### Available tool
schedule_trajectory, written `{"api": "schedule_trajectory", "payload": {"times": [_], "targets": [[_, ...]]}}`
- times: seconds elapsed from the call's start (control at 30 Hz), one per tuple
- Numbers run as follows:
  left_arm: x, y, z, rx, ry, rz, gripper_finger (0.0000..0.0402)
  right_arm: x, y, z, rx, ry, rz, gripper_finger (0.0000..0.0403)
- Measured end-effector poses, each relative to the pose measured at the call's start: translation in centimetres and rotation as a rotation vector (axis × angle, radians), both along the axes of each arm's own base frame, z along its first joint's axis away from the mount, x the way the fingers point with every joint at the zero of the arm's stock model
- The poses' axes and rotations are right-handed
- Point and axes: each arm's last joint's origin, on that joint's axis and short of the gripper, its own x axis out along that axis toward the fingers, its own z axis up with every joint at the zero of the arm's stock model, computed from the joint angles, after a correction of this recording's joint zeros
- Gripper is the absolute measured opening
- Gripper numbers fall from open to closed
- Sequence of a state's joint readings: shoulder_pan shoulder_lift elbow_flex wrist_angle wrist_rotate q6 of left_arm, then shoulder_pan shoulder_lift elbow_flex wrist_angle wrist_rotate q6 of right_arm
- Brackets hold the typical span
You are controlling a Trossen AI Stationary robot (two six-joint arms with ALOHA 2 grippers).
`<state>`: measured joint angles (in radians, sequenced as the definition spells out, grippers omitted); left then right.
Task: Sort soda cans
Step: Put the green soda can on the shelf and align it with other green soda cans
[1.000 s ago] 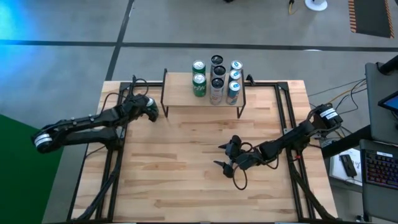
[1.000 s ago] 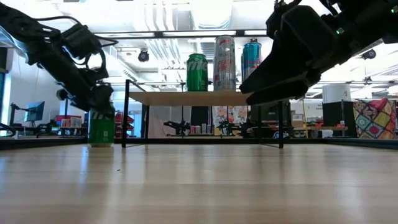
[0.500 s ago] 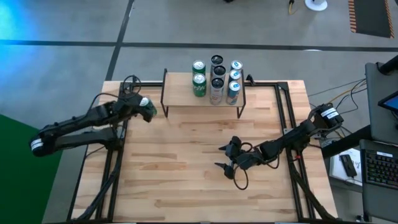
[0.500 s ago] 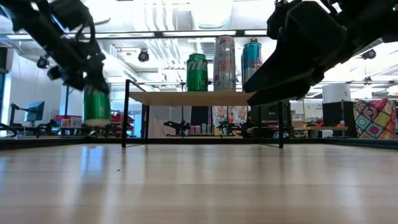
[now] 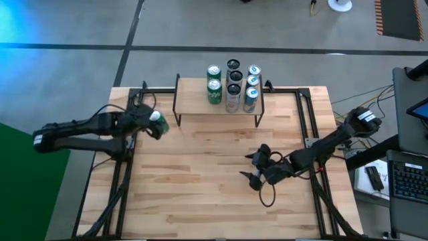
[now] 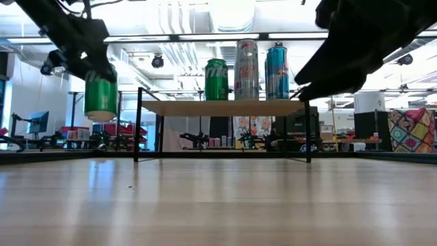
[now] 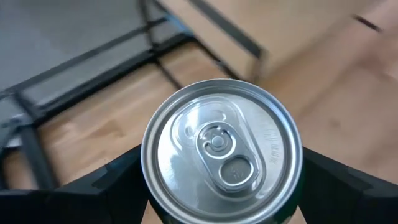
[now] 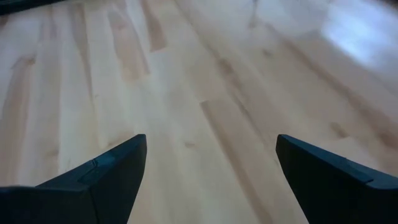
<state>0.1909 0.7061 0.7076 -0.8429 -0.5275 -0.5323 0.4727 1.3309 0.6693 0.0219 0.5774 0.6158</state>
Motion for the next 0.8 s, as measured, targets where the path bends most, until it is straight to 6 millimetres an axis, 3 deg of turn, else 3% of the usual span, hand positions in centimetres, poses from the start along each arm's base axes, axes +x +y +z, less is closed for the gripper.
{"api": "schedule_trajectory", "payload": {"times": [0.13, 0.4, 0.6, 0.8], "targets": [[0.4, -1.5, 0.0, -0.038, -0.025, -0.100, 0.0308, -1.0, 0.1, -0.1, -0.034, -0.010, -0.029, 0.0345], [0.7, -4.0, 0.1, -0.099, -0.096, -0.212, 0.0309, -2.1, 0.4, -2.3, 0.024, 0.029, -0.077, 0.0345], [2.5, -4.9, 0.3, -0.090, -0.099, -0.263, 0.0309, -2.2, 0.4, -2.3, 0.038, 0.027, -0.082, 0.0345], [5.5, -5.3, 2.2, 0.008, -0.051, -0.269, 0.0309, -2.4, 0.3, -1.5, 0.042, 0.000, -0.070, 0.0345]]}}
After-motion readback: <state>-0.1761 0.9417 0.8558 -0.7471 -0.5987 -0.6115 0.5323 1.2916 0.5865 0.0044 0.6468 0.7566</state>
